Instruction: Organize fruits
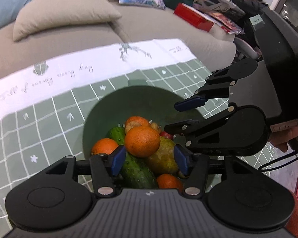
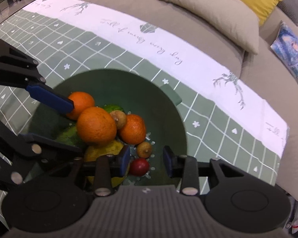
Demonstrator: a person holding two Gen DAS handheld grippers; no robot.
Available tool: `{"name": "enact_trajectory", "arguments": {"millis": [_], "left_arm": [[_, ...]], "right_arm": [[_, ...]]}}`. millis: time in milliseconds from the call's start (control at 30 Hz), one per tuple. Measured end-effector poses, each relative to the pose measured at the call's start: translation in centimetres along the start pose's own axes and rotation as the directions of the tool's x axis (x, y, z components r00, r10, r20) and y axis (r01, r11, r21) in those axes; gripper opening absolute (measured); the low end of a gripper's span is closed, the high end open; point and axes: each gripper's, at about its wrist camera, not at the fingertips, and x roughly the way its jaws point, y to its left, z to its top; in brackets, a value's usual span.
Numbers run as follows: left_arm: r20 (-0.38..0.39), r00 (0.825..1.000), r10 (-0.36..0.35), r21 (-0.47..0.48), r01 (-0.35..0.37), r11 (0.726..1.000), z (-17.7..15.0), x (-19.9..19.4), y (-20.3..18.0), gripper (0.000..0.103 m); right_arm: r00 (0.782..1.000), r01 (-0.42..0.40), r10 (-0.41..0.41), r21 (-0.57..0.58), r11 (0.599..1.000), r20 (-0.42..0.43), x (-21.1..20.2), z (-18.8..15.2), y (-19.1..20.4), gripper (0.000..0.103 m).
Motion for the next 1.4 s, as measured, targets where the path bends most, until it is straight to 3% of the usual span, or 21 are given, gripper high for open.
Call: {"name": "enact_trajectory", "arguments": {"millis": [133,233,367,600,733,800,900,1067,1167,1400], "left_arm": [[0.058,0.998,0.029,0.026,-0.031,0.999,-0.5,-3.2,-0.1,0.065],[0.103,0.992,0.074,0.031,-0.077,0.997,-0.9,-5.8,0.1,0.065],[0.180,0.970,0.162,0.038,-0.172,0.984,-2.0,-9.6,0.2,0.065],[0.320,0.893,0.316,0.003,-0.335,0.942,-5.2,-15.3,0.1,0.072],[0.375,0.834,0.404,-0.052,-0.416,0.908,-7.5,-17.7,0.5,0.078],[0.379,0.814,0.439,-0.073,-0.447,0.892,-8.8,-18.2,0.6,0.080],[0.367,0.811,0.455,-0.099,-0.452,0.886,-10.3,-18.7,1.1,0.080],[0.359,0.785,0.505,-0.179,-0.473,0.863,-13.2,-19.2,1.8,0.083],[0.350,0.763,0.543,-0.194,-0.508,0.839,-14.8,-19.0,2.0,0.083],[0.297,0.737,0.607,-0.269,-0.546,0.794,-17.1,-18.1,3.0,0.084]], "right_arm": [[0.999,0.023,-0.025,0.027,0.999,0.045,-2.8,0.2,0.7,0.041],[0.994,0.053,-0.058,0.053,0.997,0.096,-5.5,0.4,1.9,0.054],[0.980,0.068,-0.086,0.100,0.993,0.182,-9.2,0.5,3.7,0.067],[0.924,0.067,-0.148,0.232,0.970,0.351,-14.8,-0.8,9.2,0.075],[0.887,0.057,-0.189,0.305,0.951,0.422,-16.3,-2.2,12.9,0.077],[0.871,0.073,-0.227,0.343,0.937,0.436,-16.6,-3.0,14.8,0.077],[0.848,0.087,-0.277,0.396,0.914,0.452,-16.8,-4.4,17.1,0.079],[0.821,0.117,-0.343,0.454,0.883,0.457,-16.6,-6.5,20.4,0.080],[0.829,0.105,-0.335,0.465,0.879,0.447,-15.7,-7.6,21.6,0.081],[0.832,0.113,-0.348,0.483,0.869,0.432,-13.0,-9.2,22.2,0.081]]}}
